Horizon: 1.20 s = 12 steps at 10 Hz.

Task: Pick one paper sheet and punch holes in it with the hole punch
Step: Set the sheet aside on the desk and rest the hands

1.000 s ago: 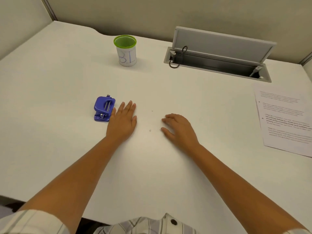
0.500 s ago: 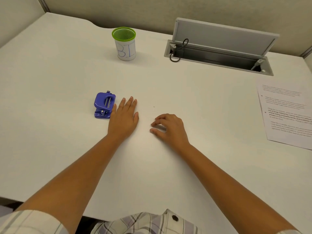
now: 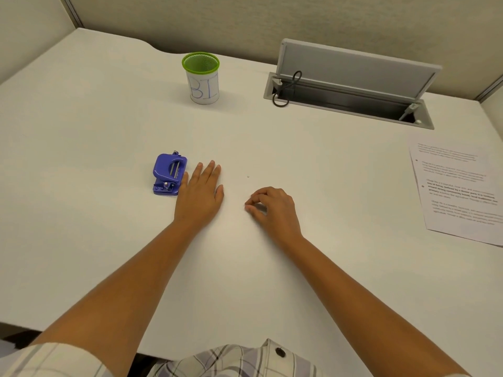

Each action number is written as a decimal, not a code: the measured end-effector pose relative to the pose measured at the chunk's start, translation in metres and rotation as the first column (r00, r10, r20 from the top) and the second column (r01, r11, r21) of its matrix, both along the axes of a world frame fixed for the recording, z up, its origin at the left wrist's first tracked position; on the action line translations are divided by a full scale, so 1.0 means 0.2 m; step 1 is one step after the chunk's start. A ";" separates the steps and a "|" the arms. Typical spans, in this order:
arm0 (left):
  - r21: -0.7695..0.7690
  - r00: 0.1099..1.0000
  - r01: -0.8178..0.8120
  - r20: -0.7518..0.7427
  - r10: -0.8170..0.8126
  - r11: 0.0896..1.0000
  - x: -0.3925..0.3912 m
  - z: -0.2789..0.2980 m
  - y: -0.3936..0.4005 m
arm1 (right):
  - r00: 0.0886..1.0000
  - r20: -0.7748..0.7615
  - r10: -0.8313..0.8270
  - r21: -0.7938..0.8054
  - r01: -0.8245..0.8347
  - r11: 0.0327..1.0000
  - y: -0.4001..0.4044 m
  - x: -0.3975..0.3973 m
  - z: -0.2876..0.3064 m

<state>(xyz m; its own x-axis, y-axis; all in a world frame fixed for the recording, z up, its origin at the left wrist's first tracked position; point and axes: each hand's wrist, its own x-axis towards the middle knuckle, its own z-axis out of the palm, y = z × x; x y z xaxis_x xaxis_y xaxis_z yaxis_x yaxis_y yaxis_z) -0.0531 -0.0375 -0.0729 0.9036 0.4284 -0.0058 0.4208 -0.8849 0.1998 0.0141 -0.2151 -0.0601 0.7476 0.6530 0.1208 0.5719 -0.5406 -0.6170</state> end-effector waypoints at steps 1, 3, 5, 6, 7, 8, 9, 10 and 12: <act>-0.002 1.000 -0.001 0.001 0.001 1.000 0.00 0.00 0.00 | 0.996 -0.068 -0.050 0.043 0.053 0.998 -0.01 0.00 -0.01; -0.018 1.000 -0.006 0.016 0.006 1.000 0.00 0.00 0.00 | 0.971 -0.194 -0.139 0.175 0.174 0.969 -0.02 0.02 -0.01; -0.020 1.000 -0.002 0.013 0.002 1.000 0.00 0.00 0.00 | 0.984 -0.137 -0.111 0.111 0.127 0.986 -0.03 0.02 -0.02; -0.016 1.000 -0.002 0.015 0.002 1.000 0.00 0.00 0.00 | 0.990 -0.136 -0.048 0.080 0.059 0.995 -0.06 0.02 -0.02; -0.020 1.000 -0.004 0.017 0.005 1.000 0.00 0.00 0.00 | 0.993 -0.116 0.001 0.020 0.001 1.000 -0.06 0.02 -0.01; -0.021 1.000 -0.003 0.016 0.003 1.000 0.00 0.00 0.00 | 0.998 -0.049 0.032 -0.107 -0.037 0.994 -0.05 0.02 -0.01; -0.024 1.000 -0.003 0.018 0.003 1.000 -0.01 0.01 -0.01 | 0.999 -0.043 0.018 -0.158 -0.025 0.987 -0.04 0.02 0.01; -0.023 1.000 -0.004 0.019 0.004 1.000 -0.01 0.01 0.00 | 1.000 -0.023 0.022 -0.182 -0.026 0.983 -0.02 0.02 0.02; -0.015 1.000 -0.003 0.012 0.004 1.000 -0.01 0.00 -0.01 | 0.993 0.105 0.046 -0.230 -0.021 0.973 -0.01 0.01 0.02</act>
